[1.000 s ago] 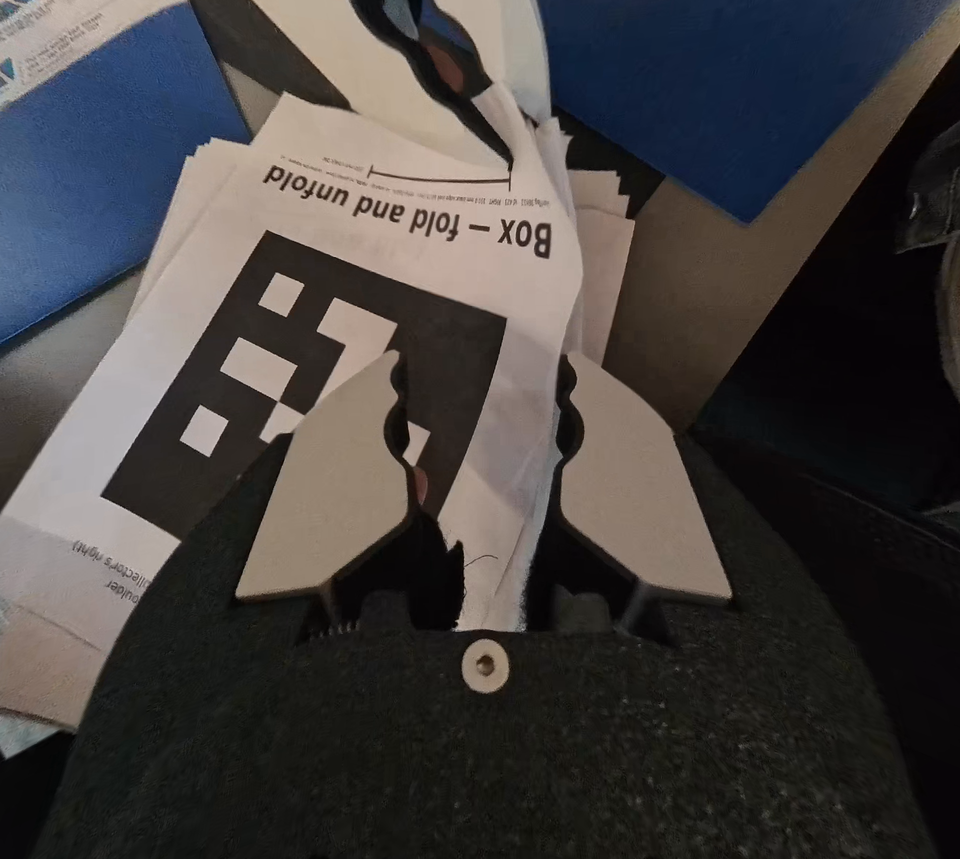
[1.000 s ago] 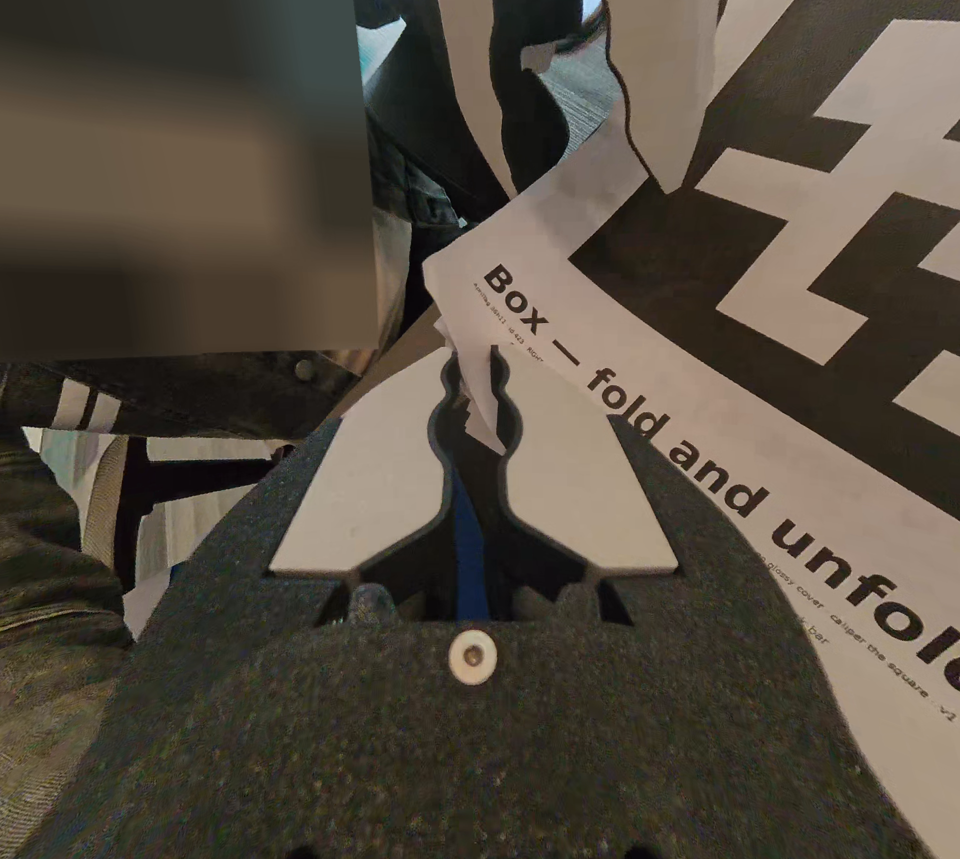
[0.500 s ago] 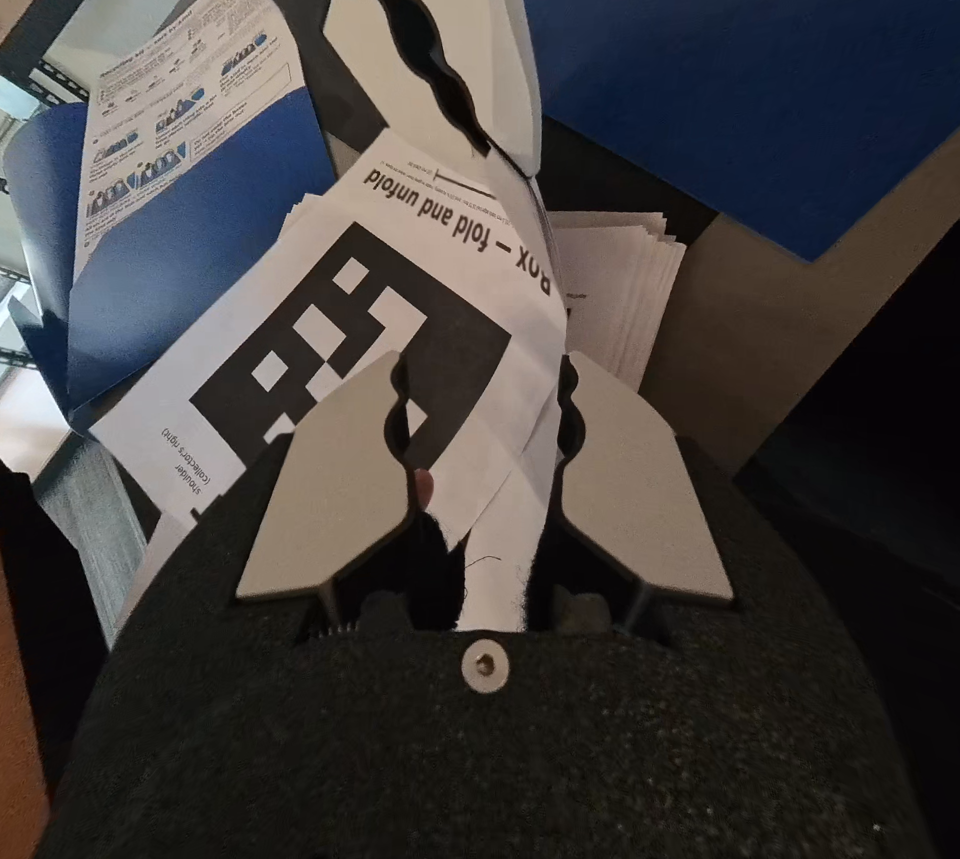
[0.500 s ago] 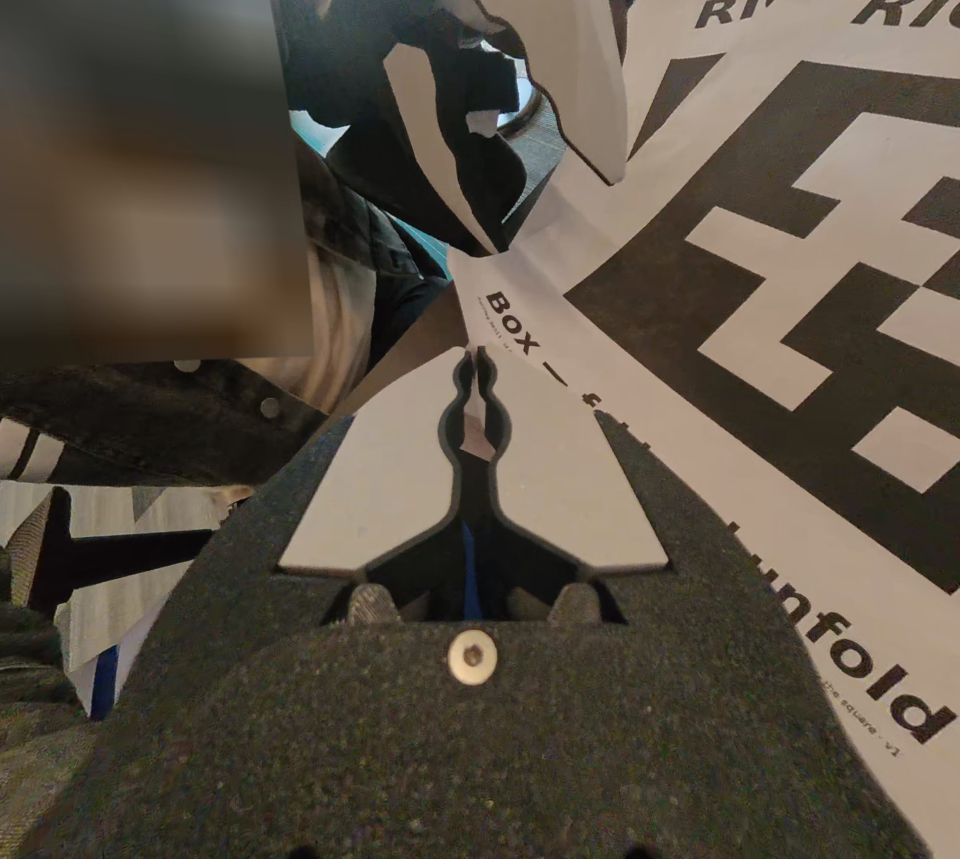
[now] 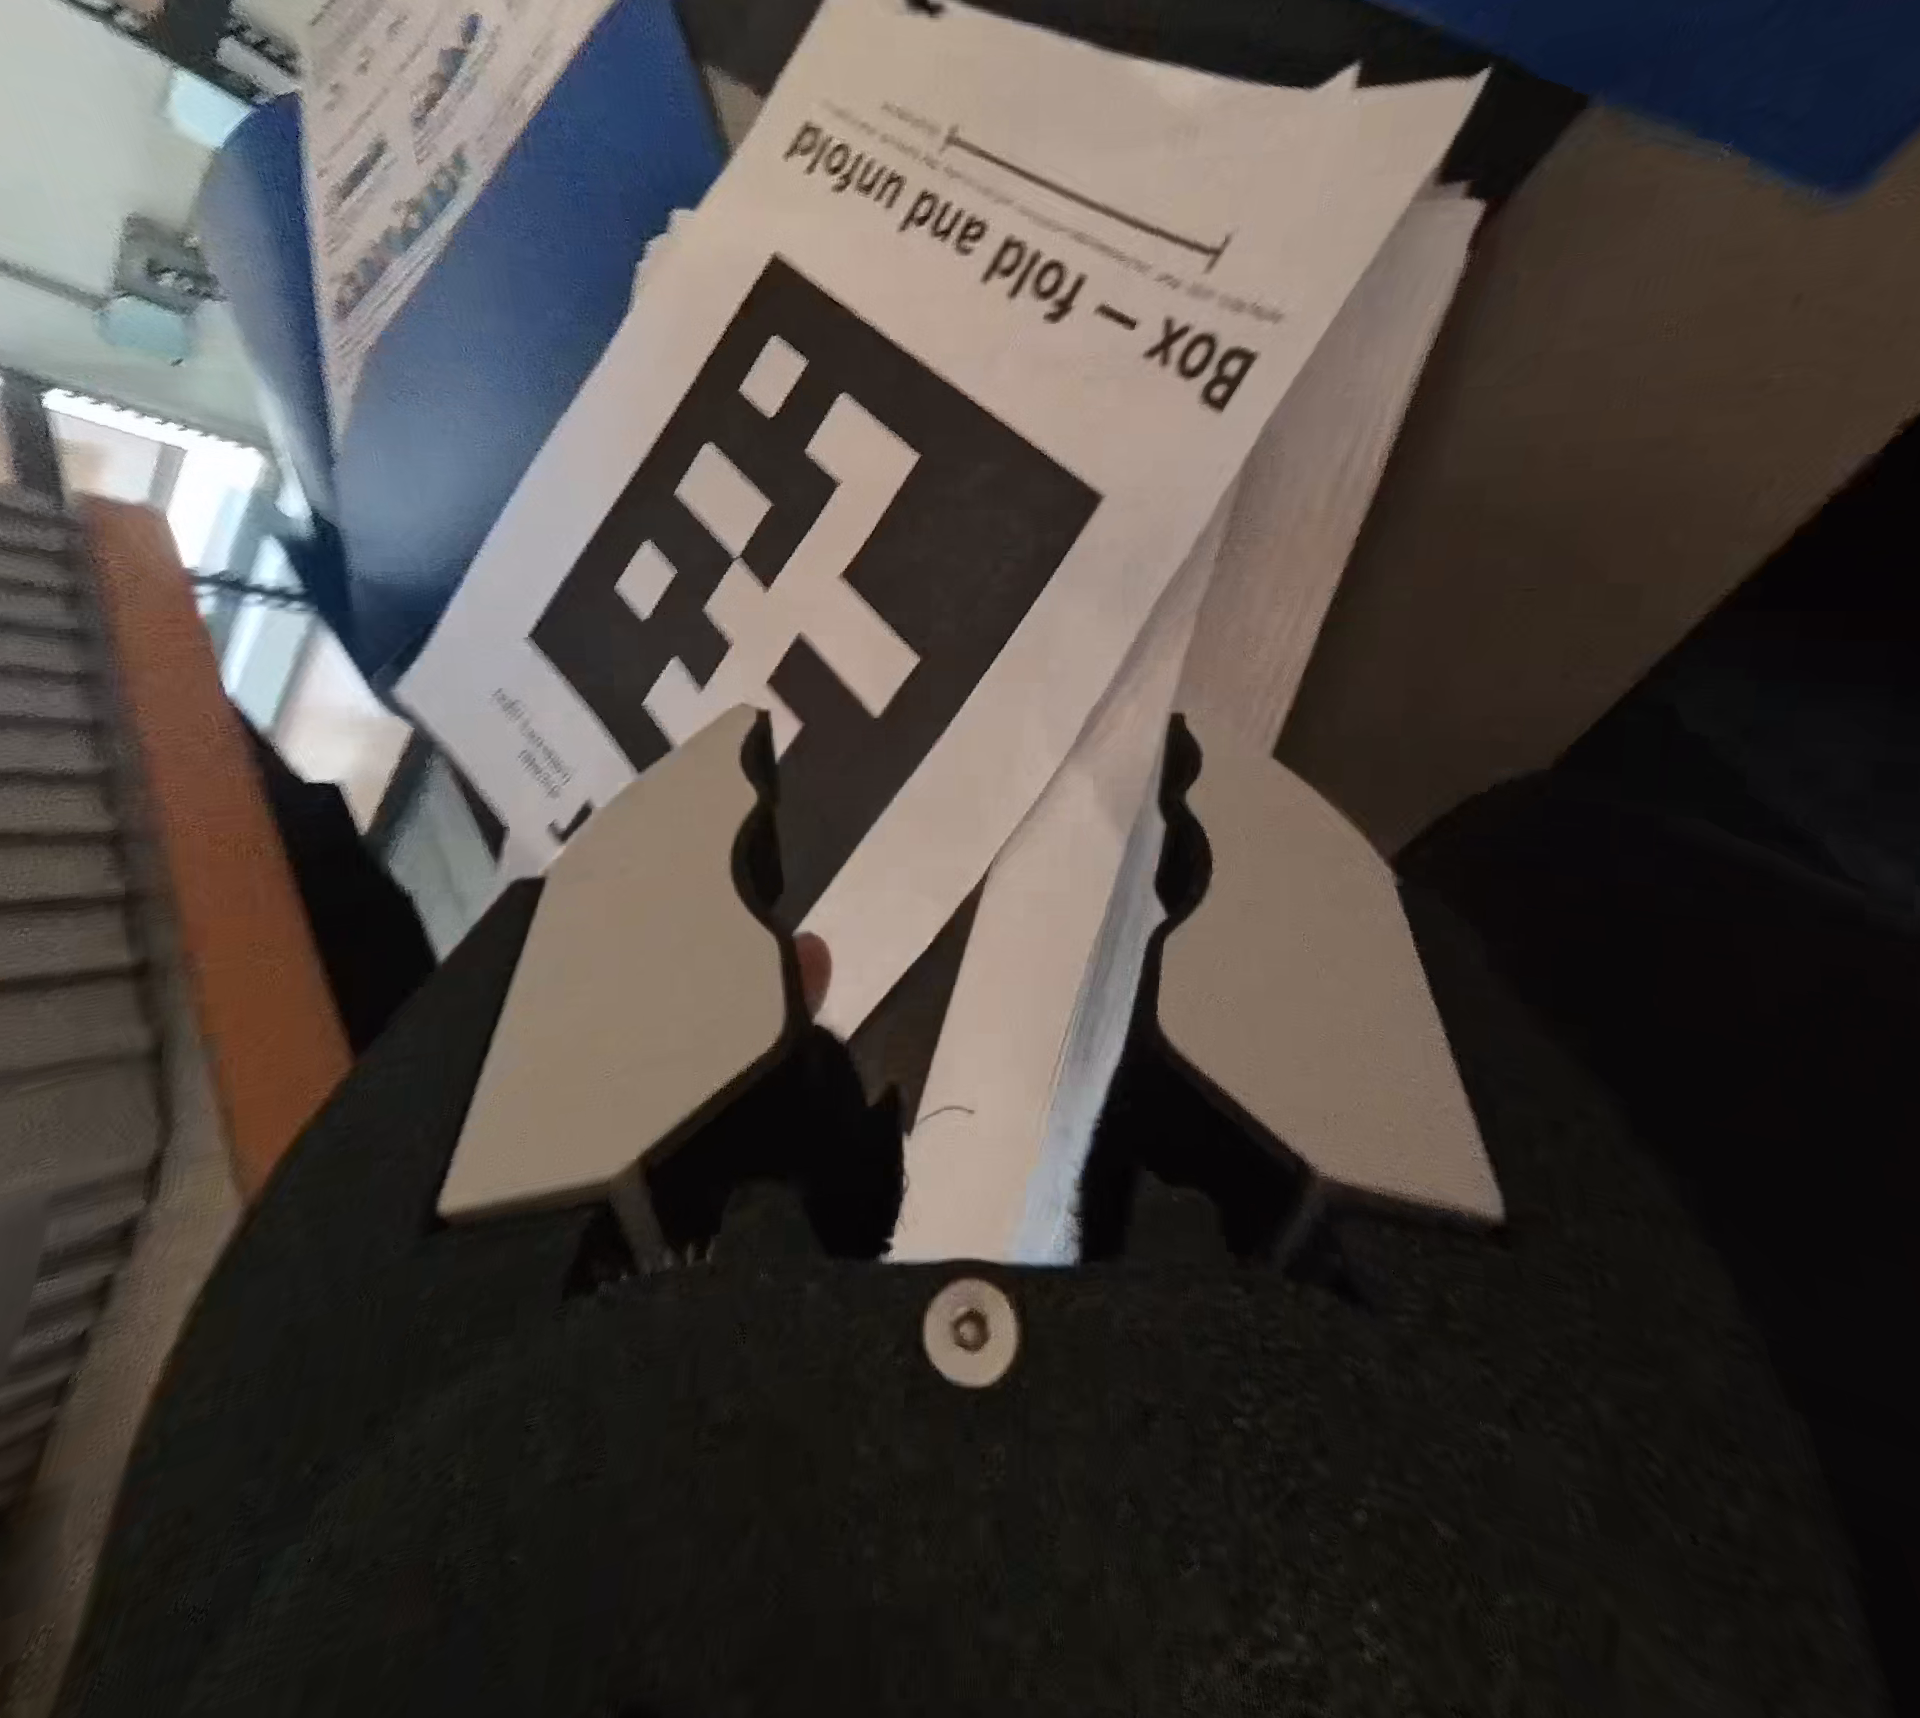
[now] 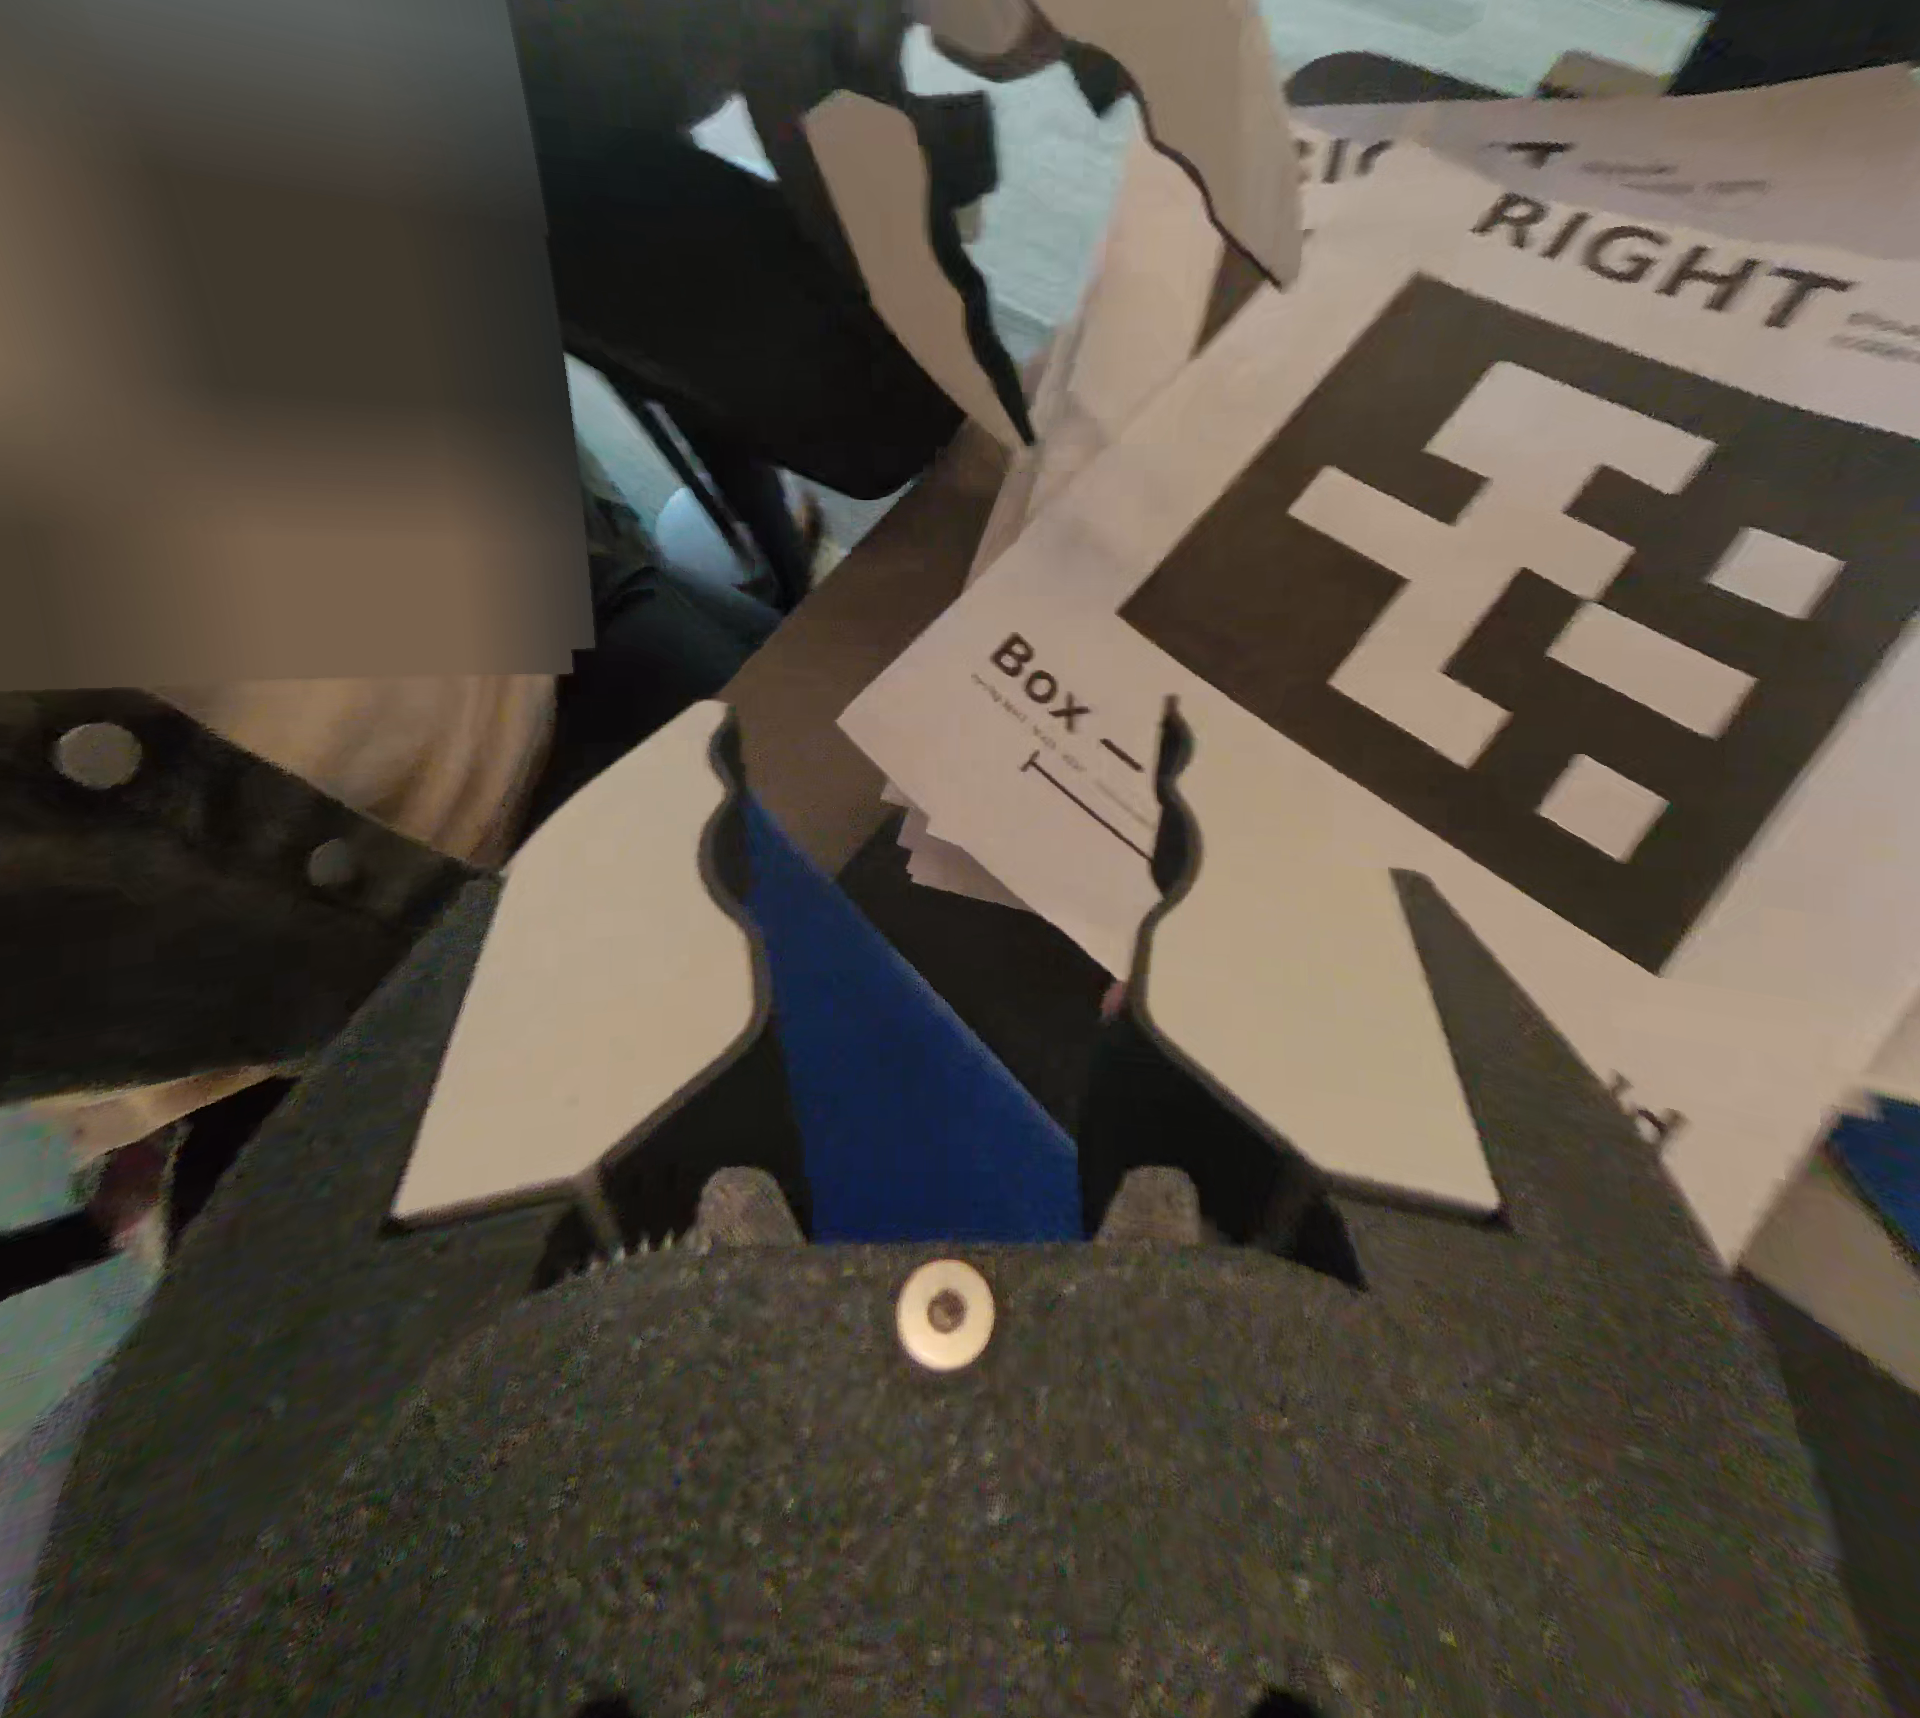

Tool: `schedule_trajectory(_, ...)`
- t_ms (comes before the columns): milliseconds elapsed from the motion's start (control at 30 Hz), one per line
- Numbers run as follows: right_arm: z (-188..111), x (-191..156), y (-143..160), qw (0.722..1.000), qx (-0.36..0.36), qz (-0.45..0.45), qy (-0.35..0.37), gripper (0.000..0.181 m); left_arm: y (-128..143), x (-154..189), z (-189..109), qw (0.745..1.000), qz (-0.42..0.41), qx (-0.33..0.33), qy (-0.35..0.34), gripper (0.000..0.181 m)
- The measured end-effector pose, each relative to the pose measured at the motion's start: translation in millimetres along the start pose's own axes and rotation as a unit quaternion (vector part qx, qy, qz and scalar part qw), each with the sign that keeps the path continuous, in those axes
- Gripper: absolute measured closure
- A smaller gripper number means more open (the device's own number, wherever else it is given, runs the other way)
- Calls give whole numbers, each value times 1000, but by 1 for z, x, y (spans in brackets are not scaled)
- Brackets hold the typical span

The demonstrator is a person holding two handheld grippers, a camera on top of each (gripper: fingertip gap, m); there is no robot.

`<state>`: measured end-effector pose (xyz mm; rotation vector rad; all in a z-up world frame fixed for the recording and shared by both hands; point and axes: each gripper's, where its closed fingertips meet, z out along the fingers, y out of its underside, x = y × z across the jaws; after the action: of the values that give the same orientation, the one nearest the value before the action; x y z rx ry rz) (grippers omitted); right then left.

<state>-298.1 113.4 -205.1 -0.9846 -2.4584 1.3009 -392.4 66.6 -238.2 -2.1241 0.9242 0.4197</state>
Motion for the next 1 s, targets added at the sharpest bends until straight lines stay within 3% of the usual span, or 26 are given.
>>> schedule_trajectory(33, -8, 10, 0, 999, 6, -4, 53, 84, -1, -6, -10, 999, -10, 2, -32, 104)
schedule_trajectory(67, -18, 24, 1, 995, 10, -5, 102, 70, -4, -10, -22, 997, -34, 18, -60, 104)
schedule_trajectory(133, -34, 53, 5, 988, 11, 32, 151, 61, -3, -8, -41, 990, -102, 50, -82, 109)
schedule_trajectory(233, -30, 94, 5, 985, 6, 126, 116, 59, 39, -5, -63, 968, -237, 32, -72, 100)
schedule_trajectory(367, 4, 156, 14, 981, -88, 155, 78, 56, 88, 20, -81, 872, -489, 23, 10, 96)
schedule_trajectory(467, 29, 189, 21, 973, -140, 175, 54, 61, 118, 39, -89, 848, -529, -2, 1, 93)
schedule_trajectory(533, 42, 207, 26, 970, -167, 163, 63, 67, 127, 49, -78, 818, -576, 6, 14, 92)
schedule_trajectory(633, 67, 201, 17, 973, -164, 160, 32, 80, 119, 58, -54, 740, -666, 64, 62, 87)
schedule_trajectory(733, 80, 183, 14, 969, -211, 126, 27, 95, 107, 50, -40, 661, -732, 138, 93, 80)
schedule_trajectory(833, 82, 179, 13, 967, -232, 103, 28, 88, 89, 43, -31, 576, -780, 199, 142, 67)
schedule_trajectory(867, 84, 182, 8, 969, -216, 116, 25, 85, 83, 42, -28, 561, -784, 211, 161, 60)
schedule_trajectory(933, 90, 184, 3, 970, -196, 143, 8, 82, 78, 40, -21, 557, -784, 211, 175, 48)
schedule_trajectory(1000, 96, 182, -2, 971, -196, 136, 4, 90, 78, 30, -16, 555, -788, 214, 159, 47)
